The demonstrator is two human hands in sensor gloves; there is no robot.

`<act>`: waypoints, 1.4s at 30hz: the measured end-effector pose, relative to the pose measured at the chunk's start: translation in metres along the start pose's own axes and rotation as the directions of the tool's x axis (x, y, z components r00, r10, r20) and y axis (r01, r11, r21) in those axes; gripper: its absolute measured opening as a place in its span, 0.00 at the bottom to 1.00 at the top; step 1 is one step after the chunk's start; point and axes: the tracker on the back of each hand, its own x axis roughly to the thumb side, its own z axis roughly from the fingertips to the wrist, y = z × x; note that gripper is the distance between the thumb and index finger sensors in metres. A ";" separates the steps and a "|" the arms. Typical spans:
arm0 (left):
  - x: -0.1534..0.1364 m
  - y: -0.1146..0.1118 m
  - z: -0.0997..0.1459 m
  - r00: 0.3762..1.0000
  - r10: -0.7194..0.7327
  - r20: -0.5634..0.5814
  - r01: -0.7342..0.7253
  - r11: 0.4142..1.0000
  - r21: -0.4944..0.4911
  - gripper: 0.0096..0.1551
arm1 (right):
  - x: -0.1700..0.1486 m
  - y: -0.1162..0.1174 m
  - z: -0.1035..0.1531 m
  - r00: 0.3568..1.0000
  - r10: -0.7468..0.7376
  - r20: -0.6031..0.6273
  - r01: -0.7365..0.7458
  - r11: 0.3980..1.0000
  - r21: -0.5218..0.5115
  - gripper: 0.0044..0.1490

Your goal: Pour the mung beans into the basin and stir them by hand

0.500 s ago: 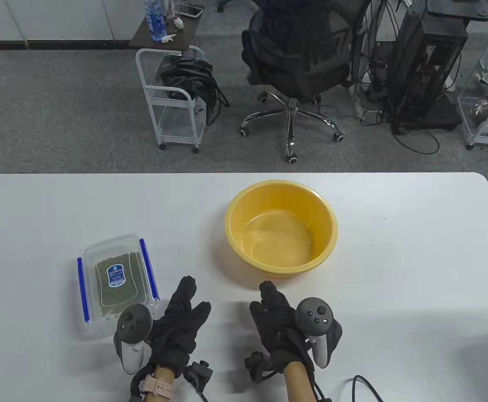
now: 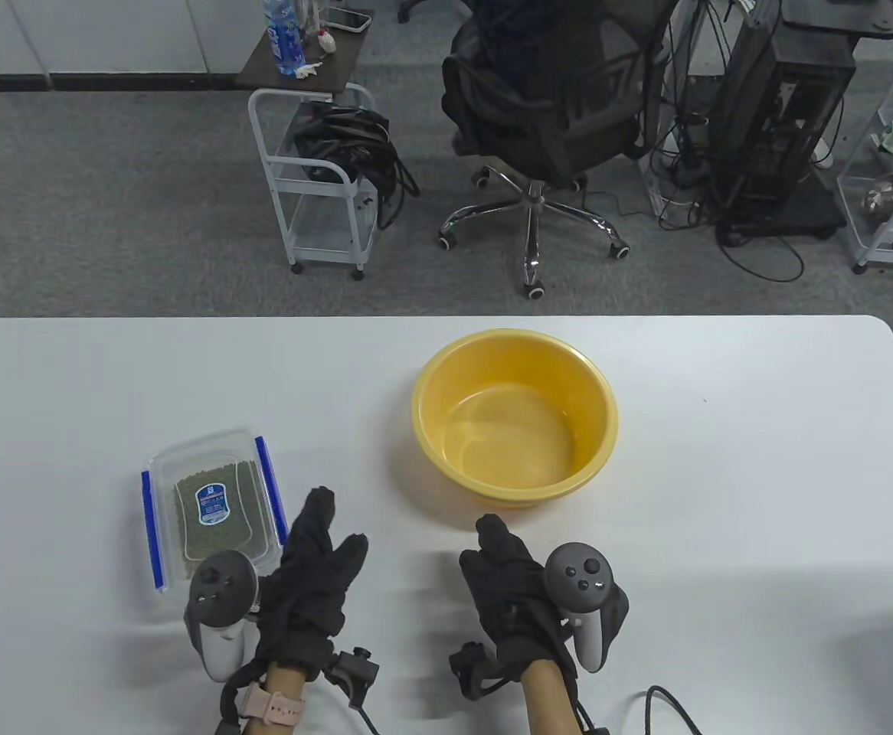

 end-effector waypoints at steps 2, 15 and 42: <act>0.009 0.033 -0.002 0.988 -0.147 -0.036 0.150 0.984 0.097 0.47 | 0.000 0.000 0.000 1.000 0.007 -0.002 -0.007 1.000 0.000 0.38; -0.104 0.151 -0.013 0.753 -0.146 -0.642 0.242 0.968 0.064 0.57 | 0.000 0.000 -0.002 1.000 0.002 -0.031 -0.002 1.000 0.003 0.37; -0.084 0.032 0.015 0.901 0.157 -0.405 -0.233 0.962 -0.145 0.49 | 0.004 0.010 0.002 0.990 -0.121 -0.077 0.130 0.984 0.125 0.39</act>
